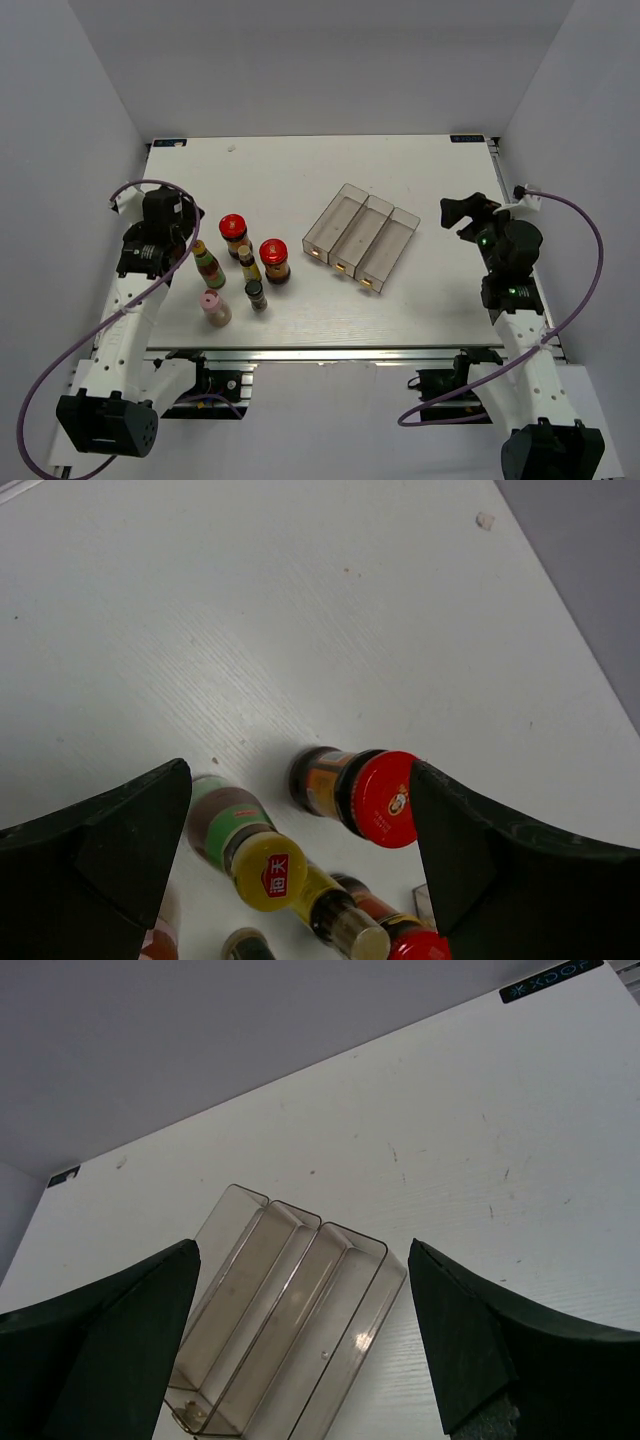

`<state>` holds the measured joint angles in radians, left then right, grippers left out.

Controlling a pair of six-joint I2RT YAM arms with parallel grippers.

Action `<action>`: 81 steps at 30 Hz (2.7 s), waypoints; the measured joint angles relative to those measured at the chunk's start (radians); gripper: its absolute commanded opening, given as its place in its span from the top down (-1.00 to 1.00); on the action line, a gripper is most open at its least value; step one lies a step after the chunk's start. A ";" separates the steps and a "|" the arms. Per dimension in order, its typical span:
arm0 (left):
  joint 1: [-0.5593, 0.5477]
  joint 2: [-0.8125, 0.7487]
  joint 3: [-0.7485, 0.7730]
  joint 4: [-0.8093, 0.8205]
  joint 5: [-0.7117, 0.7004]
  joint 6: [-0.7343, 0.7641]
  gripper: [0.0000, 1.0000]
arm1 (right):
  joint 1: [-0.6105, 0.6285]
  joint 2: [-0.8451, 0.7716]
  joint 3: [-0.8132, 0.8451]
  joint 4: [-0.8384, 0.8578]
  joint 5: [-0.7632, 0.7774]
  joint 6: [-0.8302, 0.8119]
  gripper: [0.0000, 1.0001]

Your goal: Organize the condiment bottles

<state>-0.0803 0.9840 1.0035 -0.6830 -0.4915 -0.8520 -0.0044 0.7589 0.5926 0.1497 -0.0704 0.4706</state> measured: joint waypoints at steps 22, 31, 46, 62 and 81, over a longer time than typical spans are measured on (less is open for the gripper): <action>0.000 0.052 -0.011 -0.241 0.166 0.221 -0.96 | 0.000 0.054 0.006 -0.098 0.038 -0.018 -0.79; -0.005 0.129 -0.013 -0.235 0.233 0.306 -0.83 | 0.000 0.052 0.006 -0.098 0.046 -0.033 -0.79; -0.091 0.215 0.060 -0.293 0.186 0.329 -0.09 | 0.000 0.045 0.006 -0.098 0.051 -0.034 -0.79; -0.108 0.248 0.090 -0.339 0.113 0.328 0.38 | 0.000 0.045 0.006 -0.099 0.090 -0.037 -0.79; -0.119 0.248 0.394 -0.395 0.105 0.332 0.84 | 0.000 0.045 0.005 -0.098 0.093 -0.040 -0.79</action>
<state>-0.1997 1.2320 1.3979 -1.0779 -0.3862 -0.5198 -0.0044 0.8040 0.5980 0.0513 0.0223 0.4305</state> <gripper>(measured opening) 0.489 0.895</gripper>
